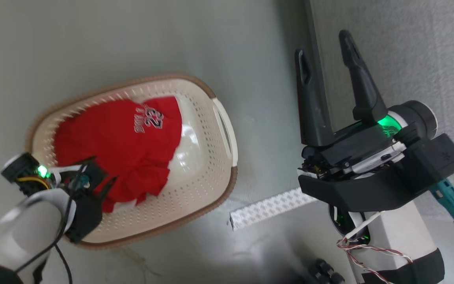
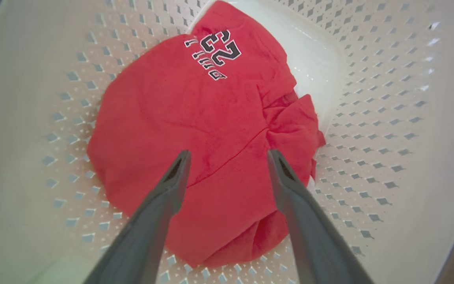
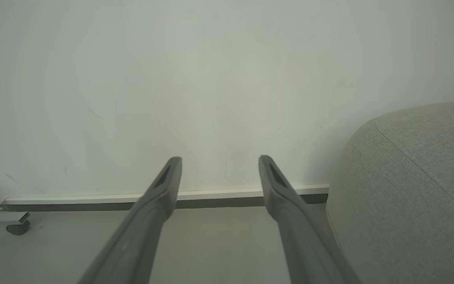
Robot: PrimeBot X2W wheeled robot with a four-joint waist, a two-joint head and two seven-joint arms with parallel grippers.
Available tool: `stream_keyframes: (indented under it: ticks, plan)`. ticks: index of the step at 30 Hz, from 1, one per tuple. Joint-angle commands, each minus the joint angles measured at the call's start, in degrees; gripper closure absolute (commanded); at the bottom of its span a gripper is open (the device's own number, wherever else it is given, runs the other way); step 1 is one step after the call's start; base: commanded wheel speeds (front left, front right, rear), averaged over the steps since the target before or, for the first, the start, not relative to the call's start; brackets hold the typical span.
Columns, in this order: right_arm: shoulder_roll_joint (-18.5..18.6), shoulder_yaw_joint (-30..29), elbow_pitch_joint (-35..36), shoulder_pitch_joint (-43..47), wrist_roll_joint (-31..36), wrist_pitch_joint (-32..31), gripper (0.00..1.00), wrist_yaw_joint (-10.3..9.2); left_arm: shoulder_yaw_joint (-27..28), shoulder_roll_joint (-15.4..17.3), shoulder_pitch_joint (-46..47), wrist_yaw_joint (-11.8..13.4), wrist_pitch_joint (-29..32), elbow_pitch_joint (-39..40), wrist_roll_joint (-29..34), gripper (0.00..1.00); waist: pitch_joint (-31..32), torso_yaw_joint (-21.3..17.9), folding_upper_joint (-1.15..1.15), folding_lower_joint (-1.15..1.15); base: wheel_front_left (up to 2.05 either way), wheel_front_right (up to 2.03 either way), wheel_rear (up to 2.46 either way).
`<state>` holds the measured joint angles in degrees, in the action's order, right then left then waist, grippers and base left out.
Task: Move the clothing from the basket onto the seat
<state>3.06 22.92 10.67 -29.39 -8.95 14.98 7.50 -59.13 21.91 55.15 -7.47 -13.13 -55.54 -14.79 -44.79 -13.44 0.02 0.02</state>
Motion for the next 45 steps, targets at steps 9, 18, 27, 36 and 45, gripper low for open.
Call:
stream_keyframes:
  ticks: [9,18,27,36,45]
  plan:
    - [-0.2,0.4,1.4,-1.8,-2.6,0.2,0.00,-0.02,-10.7,0.8,8.3,0.0,0.5,-6.0,3.6,0.00,-10.1,-4.0,-0.02,-0.02,0.00,0.00,0.00]
    - [-0.2,0.5,2.7,-2.3,-5.2,0.2,0.00,-0.02,-13.6,-0.1,11.5,0.0,1.0,-11.5,7.1,0.00,-13.5,-6.3,-0.02,-0.02,0.00,0.00,0.00]
    - [-0.2,-0.2,2.7,-1.4,-6.0,0.2,0.00,-0.02,-14.0,-2.5,12.8,0.4,0.6,-14.5,9.8,0.00,-14.4,-6.3,-0.02,-0.02,0.00,0.00,0.00]
    - [-0.2,0.0,2.3,-2.1,-6.5,0.2,0.00,-0.02,-13.0,-2.6,13.1,1.7,-1.5,-14.3,8.3,1.00,-13.8,-6.3,-0.02,-0.02,0.00,0.00,0.00]
    - [-0.2,-0.7,1.6,-2.5,-6.0,0.2,0.00,-0.02,-10.8,-1.3,8.8,6.7,-2.1,-4.6,6.4,1.00,-8.6,-4.1,-0.02,-0.02,0.00,0.00,0.00]
